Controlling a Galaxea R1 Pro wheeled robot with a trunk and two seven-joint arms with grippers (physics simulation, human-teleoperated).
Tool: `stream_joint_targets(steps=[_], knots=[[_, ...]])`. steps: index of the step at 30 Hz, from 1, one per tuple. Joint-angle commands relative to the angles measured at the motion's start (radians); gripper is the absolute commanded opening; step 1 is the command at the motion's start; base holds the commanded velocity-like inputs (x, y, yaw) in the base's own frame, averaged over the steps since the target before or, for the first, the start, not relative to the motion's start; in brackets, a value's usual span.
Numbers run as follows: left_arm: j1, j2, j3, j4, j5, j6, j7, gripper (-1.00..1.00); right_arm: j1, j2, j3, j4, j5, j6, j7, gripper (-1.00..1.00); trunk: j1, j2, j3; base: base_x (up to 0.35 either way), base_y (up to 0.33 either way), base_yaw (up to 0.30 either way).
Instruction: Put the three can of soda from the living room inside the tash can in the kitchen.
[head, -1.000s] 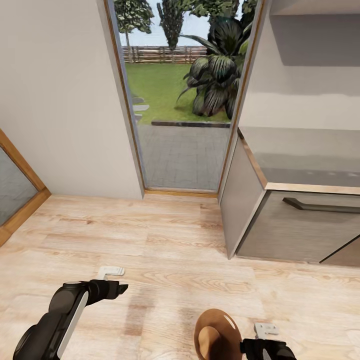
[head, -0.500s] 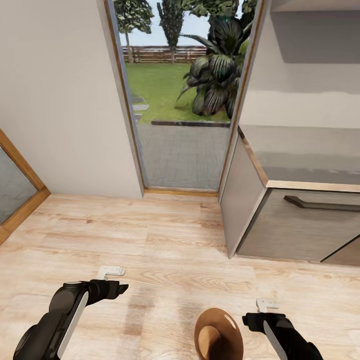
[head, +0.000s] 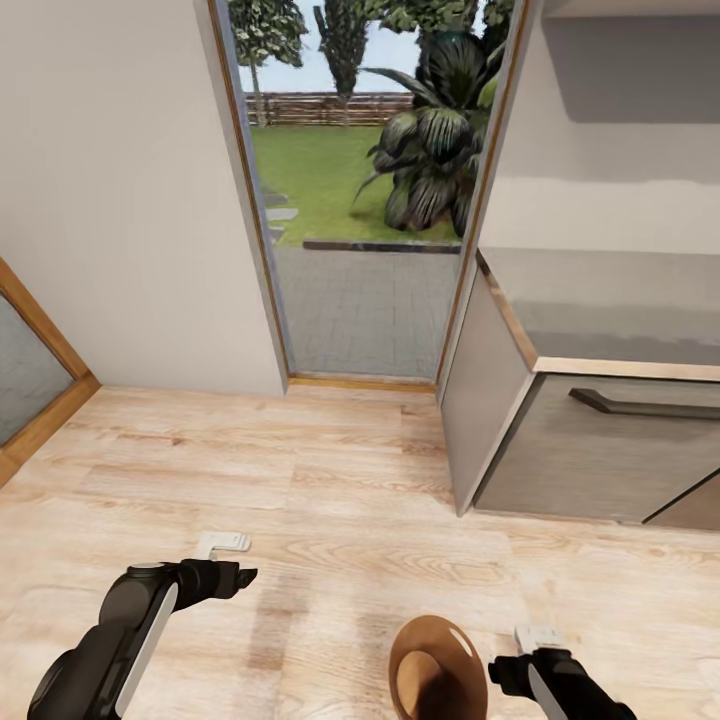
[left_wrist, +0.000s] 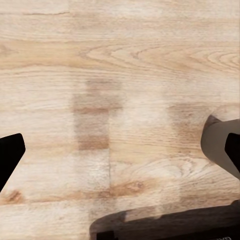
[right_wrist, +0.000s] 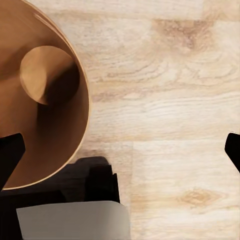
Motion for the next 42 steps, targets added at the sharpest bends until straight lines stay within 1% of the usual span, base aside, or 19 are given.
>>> stream_joint_targets(steps=[1, 3, 14, 21, 23, 24, 26, 30, 35, 36, 41, 42], knots=[[0.0, 0.0, 0.0, 0.0, 0.0, 0.0, 0.0, 1.0, 0.0, 0.0, 0.0, 0.003, 0.0, -0.001, 0.0, 1.0, 0.004, -0.007, -0.003, 0.0, 0.0, 0.0], [0.0, 0.0, -0.001, 0.0, 0.0, 0.0, 0.0, 1.0, 0.0, 0.0, 0.0, 0.009, 0.0, -0.001, 0.0, 1.0, 0.012, -0.021, -0.01, 0.0, 0.0, 0.0], [0.0, 0.0, -0.003, -0.001, 0.0, 0.0, 0.0, 1.0, 0.0, 0.003, 0.001, 0.024, 0.001, -0.004, 0.0, 1.0, 0.012, -0.021, -0.01, 0.0, 0.0, 0.0], [0.0, 0.0, -0.003, -0.001, 0.0, 0.0, 0.0, 1.0, -0.002, 0.009, 0.001, 0.019, 0.004, -0.003, 0.0, 1.0, 0.038, -0.07, -0.031, 0.0, 0.0, 0.0], [0.0, 0.0, -0.003, -0.001, 0.0, 0.0, 0.0, 1.0, -0.007, 0.014, 0.001, 0.018, 0.004, -0.003, 0.0, 1.0, 0.046, -0.084, -0.038, 0.0, 0.0, 0.0], [0.0, 0.0, -0.003, -0.001, 0.0, 0.0, 0.0, 1.0, -0.016, 0.016, 0.002, 0.017, 0.005, -0.003, 0.0, 1.0, 0.046, -0.084, -0.038, 0.0, 0.0, 0.0], [0.0, 0.0, -0.003, -0.001, 0.0, 0.0, 0.0, 1.0, -0.023, 0.018, 0.004, 0.018, 0.011, -0.003, -0.001, 1.0, 0.046, -0.084, -0.038, 0.0, 0.0, 0.0], [0.0, 0.0, -0.003, -0.001, 0.0, 0.0, 0.0, 1.0, -0.03, 0.02, 0.006, 0.018, 0.037, -0.003, -0.001, 1.0, 0.046, -0.084, -0.038, 0.0, 0.0, 0.0], [0.0, 0.0, -0.003, -0.001, 0.0, 0.0, -0.001, 1.0, -0.034, 0.022, 0.007, 0.018, 0.06, -0.003, -0.001, 1.0, 0.065, -0.119, -0.053, 0.0, 0.0, 0.0], [0.0, 0.0, -0.003, -0.001, 0.0, 0.0, -0.001, 1.0, -0.035, 0.023, 0.007, 0.018, 0.062, -0.003, -0.001, 1.0, 0.069, -0.126, -0.057, 0.0, 0.0, 0.0], [0.0, 0.0, -0.003, -0.001, 0.0, -0.001, -0.001, 1.0, -0.037, 0.021, 0.007, 0.019, 0.067, -0.003, -0.001, 1.0, 0.069, -0.126, -0.057, 0.0, 0.0, 0.0], [0.0, 0.0, -0.003, -0.001, 0.0, -0.001, -0.001, 1.0, -0.037, 0.021, 0.008, 0.019, 0.068, -0.003, -0.001, 1.0, 0.073, -0.133, -0.06, 0.0, 0.0, 0.0]])
